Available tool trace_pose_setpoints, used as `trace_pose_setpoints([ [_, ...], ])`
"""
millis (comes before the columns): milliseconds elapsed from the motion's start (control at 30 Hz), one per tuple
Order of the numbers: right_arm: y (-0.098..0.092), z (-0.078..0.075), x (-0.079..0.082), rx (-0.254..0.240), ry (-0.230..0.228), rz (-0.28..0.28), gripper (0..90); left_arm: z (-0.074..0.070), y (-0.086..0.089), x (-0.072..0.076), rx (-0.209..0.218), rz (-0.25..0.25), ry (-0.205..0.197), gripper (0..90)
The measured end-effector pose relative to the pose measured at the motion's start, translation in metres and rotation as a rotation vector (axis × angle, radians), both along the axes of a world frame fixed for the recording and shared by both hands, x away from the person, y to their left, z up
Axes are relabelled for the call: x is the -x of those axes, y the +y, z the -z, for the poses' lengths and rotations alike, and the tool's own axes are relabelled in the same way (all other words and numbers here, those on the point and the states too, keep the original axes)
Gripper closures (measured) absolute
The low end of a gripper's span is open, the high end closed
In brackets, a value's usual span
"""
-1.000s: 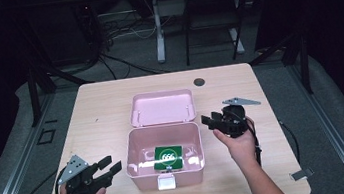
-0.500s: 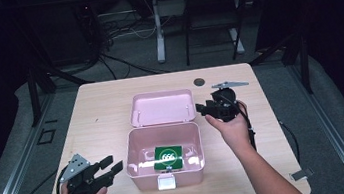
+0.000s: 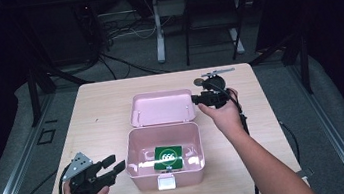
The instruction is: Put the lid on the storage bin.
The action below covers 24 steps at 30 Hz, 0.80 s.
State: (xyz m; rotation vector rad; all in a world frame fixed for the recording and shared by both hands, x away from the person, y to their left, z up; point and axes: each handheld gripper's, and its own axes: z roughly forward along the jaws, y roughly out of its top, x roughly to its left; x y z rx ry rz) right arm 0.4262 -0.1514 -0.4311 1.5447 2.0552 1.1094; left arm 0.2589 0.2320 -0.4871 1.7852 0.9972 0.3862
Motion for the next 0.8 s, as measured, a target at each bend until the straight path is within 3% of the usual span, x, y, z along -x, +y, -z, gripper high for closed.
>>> trace_pose_setpoints([
  [33, 0.0, 0.0, 0.0, 0.0, 0.0, 0.0, 57.3, 0.0, 0.0, 0.0, 0.0, 0.0, 0.0, 52.9],
  [100, -0.002, 0.004, -0.01, -0.011, 0.045, 0.024, 57.5, 0.0, -0.001, -0.001, -0.003, 0.002, 0.006, 52.1],
  [367, -0.006, 0.018, -0.029, -0.032, 0.079, 0.043, 51.4, 0.0, -0.003, -0.003, -0.003, 0.004, 0.007, 51.4],
  [633, 0.003, 0.028, -0.039, 0.021, 0.09, 0.021, 54.2, 0.0, -0.01, -0.004, -0.019, 0.026, 0.005, 51.6],
  [800, 0.011, 0.031, -0.042, 0.036, 0.069, 0.014, 50.0, 0.0, -0.012, -0.004, -0.015, 0.023, 0.007, 51.9],
])
